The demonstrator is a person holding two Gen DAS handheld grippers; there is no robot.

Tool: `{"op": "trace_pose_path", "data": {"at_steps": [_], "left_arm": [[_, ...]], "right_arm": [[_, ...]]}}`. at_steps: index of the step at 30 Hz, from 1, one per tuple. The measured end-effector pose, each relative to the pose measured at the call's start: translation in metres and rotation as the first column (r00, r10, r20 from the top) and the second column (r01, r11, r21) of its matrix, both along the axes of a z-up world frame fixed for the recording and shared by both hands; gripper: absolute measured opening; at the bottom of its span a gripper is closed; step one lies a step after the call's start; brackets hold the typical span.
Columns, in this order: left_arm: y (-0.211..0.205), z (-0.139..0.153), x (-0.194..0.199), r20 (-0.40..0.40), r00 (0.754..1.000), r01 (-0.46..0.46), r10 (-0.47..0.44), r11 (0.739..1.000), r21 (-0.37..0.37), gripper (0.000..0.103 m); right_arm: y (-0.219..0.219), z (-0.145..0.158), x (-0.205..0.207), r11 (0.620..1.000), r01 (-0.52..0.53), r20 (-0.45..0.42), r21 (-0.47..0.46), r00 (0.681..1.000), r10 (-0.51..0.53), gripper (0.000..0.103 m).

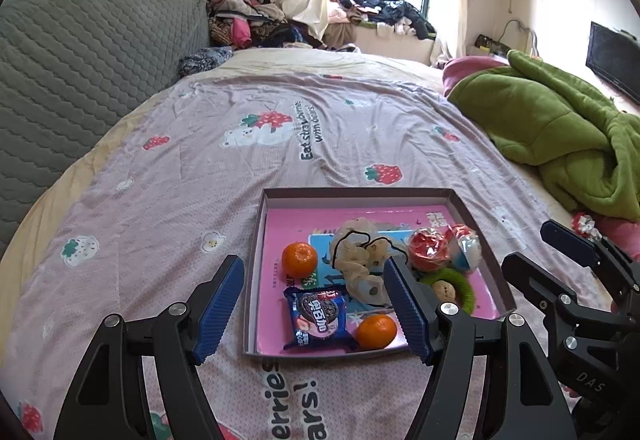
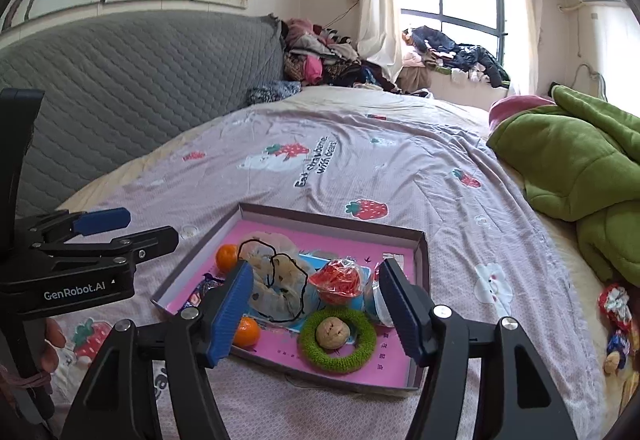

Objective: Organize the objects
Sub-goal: 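Withdraw both open grippers back from the pink box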

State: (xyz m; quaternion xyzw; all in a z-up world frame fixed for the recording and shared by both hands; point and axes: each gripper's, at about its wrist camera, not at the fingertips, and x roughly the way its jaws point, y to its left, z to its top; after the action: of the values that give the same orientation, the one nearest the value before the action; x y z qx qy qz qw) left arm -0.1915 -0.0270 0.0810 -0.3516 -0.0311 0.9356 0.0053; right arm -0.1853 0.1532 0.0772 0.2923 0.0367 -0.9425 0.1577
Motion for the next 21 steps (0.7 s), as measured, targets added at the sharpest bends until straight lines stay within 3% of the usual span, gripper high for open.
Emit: {"op": "trace_pose_path", "data": {"at_steps": [21], "left_arm": [[-0.002,0.017,0.066,-0.072,0.997,-0.011,0.010,1.000,-0.026,0.075]], "right_arm": [[0.033,0.031,0.044,0.992,0.059,-0.059,-0.111,0.996,-0.065,0.072]]}}
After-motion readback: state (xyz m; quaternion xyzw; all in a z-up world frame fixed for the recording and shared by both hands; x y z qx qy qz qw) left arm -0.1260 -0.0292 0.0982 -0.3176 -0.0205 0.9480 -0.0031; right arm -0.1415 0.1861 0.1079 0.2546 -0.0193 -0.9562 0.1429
